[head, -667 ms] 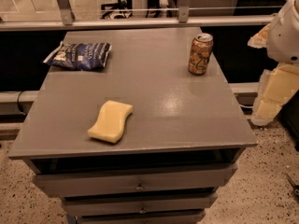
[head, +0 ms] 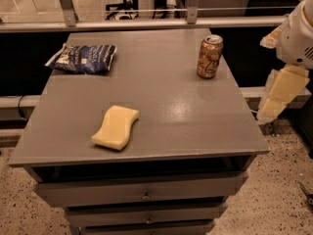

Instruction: Pick orange can

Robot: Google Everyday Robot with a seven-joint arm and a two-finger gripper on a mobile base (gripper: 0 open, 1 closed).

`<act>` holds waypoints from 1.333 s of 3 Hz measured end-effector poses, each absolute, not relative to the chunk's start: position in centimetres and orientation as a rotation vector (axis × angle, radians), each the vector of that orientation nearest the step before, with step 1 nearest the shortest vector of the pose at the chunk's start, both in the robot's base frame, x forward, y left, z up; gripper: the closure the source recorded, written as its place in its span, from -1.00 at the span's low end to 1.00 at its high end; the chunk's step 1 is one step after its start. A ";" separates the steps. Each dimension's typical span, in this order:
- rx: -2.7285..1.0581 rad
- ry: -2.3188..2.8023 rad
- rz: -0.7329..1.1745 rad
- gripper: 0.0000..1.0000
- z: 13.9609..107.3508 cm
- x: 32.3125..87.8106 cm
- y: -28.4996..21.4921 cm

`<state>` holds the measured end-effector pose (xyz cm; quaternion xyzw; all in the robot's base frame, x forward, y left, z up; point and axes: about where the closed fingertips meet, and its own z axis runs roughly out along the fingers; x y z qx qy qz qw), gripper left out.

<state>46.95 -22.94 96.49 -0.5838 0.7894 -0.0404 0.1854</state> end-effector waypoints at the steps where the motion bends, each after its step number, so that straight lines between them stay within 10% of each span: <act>1: -1.563 2.186 -0.086 -1.00 94.3 51.4 -24.1; 4: -1.197 1.920 0.234 -1.00 90.6 66.6 -21.3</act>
Offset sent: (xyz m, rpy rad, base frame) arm 0.1721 -0.0178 -0.0628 0.3346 -0.2211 -0.0811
